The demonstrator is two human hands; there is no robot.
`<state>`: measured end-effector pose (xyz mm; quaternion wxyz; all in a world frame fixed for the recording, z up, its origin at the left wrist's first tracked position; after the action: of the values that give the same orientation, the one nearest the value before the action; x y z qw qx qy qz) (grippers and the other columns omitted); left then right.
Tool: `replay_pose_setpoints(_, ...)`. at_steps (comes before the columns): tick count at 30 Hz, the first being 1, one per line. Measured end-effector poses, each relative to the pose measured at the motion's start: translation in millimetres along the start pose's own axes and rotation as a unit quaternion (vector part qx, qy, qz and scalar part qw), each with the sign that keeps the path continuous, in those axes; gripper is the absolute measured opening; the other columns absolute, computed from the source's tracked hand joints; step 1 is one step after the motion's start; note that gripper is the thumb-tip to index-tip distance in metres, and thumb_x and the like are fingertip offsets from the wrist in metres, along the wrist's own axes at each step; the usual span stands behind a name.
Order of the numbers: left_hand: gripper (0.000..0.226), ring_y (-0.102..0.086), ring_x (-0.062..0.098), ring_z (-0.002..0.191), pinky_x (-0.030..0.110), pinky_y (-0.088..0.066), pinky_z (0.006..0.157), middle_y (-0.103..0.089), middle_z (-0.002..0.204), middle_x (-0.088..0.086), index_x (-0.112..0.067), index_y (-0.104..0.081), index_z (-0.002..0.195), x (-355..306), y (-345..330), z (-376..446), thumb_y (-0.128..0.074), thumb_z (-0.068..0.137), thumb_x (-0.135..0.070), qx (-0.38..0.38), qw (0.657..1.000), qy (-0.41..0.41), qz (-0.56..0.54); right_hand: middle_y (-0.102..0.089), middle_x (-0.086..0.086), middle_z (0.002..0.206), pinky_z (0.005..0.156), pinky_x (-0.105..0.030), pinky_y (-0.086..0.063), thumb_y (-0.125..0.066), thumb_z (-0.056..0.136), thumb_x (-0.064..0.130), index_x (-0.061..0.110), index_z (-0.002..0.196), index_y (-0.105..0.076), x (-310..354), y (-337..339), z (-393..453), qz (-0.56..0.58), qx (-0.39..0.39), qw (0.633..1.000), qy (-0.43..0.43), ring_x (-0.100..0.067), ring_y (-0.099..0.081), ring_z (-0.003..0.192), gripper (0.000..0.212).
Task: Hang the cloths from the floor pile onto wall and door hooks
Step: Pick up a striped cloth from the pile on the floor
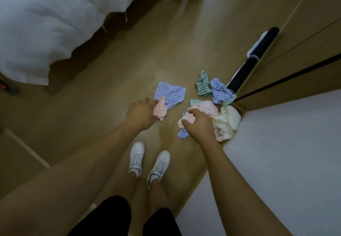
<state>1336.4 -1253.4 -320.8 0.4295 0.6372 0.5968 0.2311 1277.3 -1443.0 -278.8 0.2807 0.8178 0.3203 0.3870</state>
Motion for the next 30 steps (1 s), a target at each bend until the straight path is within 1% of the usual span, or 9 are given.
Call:
replay_pose_setpoints(7, 0.065, -0.048, 0.036, 0.124, 0.045, -0.038, 0.101, -0.044, 0.143, 0.01, -0.026, -0.035, 0.147, 40, -109, 107, -0.058, 0.09, -0.046, 0.04, 0.999, 0.002, 0.004, -0.059, -0.006, 0.13, 0.096, -0.032, -0.042, -0.063, 0.086, 0.038, 0.018, 0.128, -0.057, -52, -97, 105, -0.027, 0.058, 0.998, -0.006, -0.024, -0.054, 0.12, 0.047)
replay_pose_setpoints(14, 0.065, -0.049, 0.037, 0.124, 0.046, -0.041, 0.101, -0.043, 0.141, 0.015, -0.023, -0.037, 0.146, 89, -242, 217, -0.061, 0.09, -0.042, 0.063, 0.996, 0.031, -0.058, -0.061, -0.008, 0.128, 0.096, -0.031, -0.04, -0.064, 0.087, 0.038, 0.015, 0.127, -0.058, -106, -216, 213, -0.031, 0.094, 0.995, -0.018, -0.024, -0.055, 0.119, 0.046)
replay_pose_setpoints(19, 0.062, -0.046, 0.036, 0.128, 0.047, -0.038, 0.105, -0.041, 0.144, 0.013, -0.033, -0.038, 0.146, 121, -335, 284, -0.059, 0.089, -0.05, 0.12, 0.991, 0.033, -0.045, -0.062, -0.005, 0.124, 0.09, -0.028, -0.041, -0.063, 0.088, 0.041, 0.018, 0.123, -0.06, -134, -285, 264, -0.02, 0.09, 0.996, -0.017, -0.021, -0.058, 0.112, 0.042)
replay_pose_setpoints(22, 0.062, -0.04, 0.037, 0.132, 0.051, -0.032, 0.108, -0.038, 0.147, 0.013, -0.04, -0.039, 0.143, 131, -375, 314, -0.056, 0.087, -0.058, 0.148, 0.989, 0.028, -0.013, -0.061, -0.003, 0.126, 0.089, -0.027, -0.041, -0.062, 0.088, 0.042, 0.02, 0.123, -0.06, -144, -307, 283, -0.022, 0.088, 0.996, -0.012, -0.02, -0.057, 0.114, 0.041)
replay_pose_setpoints(24, 0.065, -0.031, 0.036, 0.138, 0.053, -0.025, 0.11, -0.03, 0.153, 0.012, -0.042, -0.035, 0.145, 137, -393, 328, -0.053, 0.085, -0.064, 0.161, 0.986, 0.033, -0.004, -0.061, -0.002, 0.126, 0.09, -0.026, -0.04, -0.062, 0.088, 0.042, 0.02, 0.123, -0.06, -145, -312, 292, -0.02, 0.081, 0.997, -0.005, -0.019, -0.057, 0.114, 0.041)
replay_pose_setpoints(25, 0.07, -0.027, 0.036, 0.141, 0.054, -0.022, 0.111, -0.024, 0.156, 0.01, -0.04, -0.032, 0.146, 139, -401, 334, -0.051, 0.085, -0.067, 0.169, 0.985, 0.035, -0.006, -0.062, -0.002, 0.126, 0.089, -0.025, -0.04, -0.062, 0.088, 0.042, 0.02, 0.123, -0.061, -144, -313, 295, -0.022, 0.077, 0.997, -0.001, -0.019, -0.057, 0.114, 0.041)
replay_pose_setpoints(27, 0.085, -0.021, 0.034, 0.144, 0.055, -0.019, 0.112, -0.017, 0.16, 0.007, -0.031, -0.024, 0.151, 140, -410, 342, -0.049, 0.082, -0.072, 0.184, 0.982, 0.036, -0.017, -0.063, -0.001, 0.125, 0.089, -0.025, -0.039, -0.063, 0.087, 0.042, 0.02, 0.122, -0.061, -142, -313, 301, -0.03, 0.074, 0.997, 0.009, -0.019, -0.058, 0.113, 0.041)
replay_pose_setpoints(29, 0.097, -0.023, 0.031, 0.144, 0.054, -0.02, 0.112, -0.019, 0.16, 0.006, -0.021, -0.02, 0.153, 136, -407, 345, -0.048, 0.077, -0.074, 0.174, 0.983, 0.034, -0.042, -0.062, 0.0, 0.126, 0.091, -0.025, -0.038, -0.064, 0.086, 0.041, 0.021, 0.123, -0.06, -139, -308, 306, -0.037, 0.074, 0.996, 0.014, -0.019, -0.057, 0.114, 0.042)
replay_pose_setpoints(30, 0.096, -0.025, 0.028, 0.144, 0.052, -0.02, 0.112, -0.022, 0.158, 0.007, -0.017, -0.022, 0.152, 133, -399, 344, -0.05, 0.077, -0.071, 0.156, 0.986, 0.022, -0.052, -0.061, 0.0, 0.128, 0.092, -0.026, -0.039, -0.065, 0.086, 0.041, 0.022, 0.125, -0.059, -137, -304, 306, -0.039, 0.074, 0.996, 0.014, -0.019, -0.057, 0.115, 0.044)
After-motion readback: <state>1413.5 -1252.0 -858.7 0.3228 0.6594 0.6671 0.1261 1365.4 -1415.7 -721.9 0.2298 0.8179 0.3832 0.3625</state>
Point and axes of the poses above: each hand's wrist, its own z-axis towards the middle knuckle, its own y-axis out of the back of the hand, x = y × z, the point moved 9 cm from there along z, towards the middle knuckle
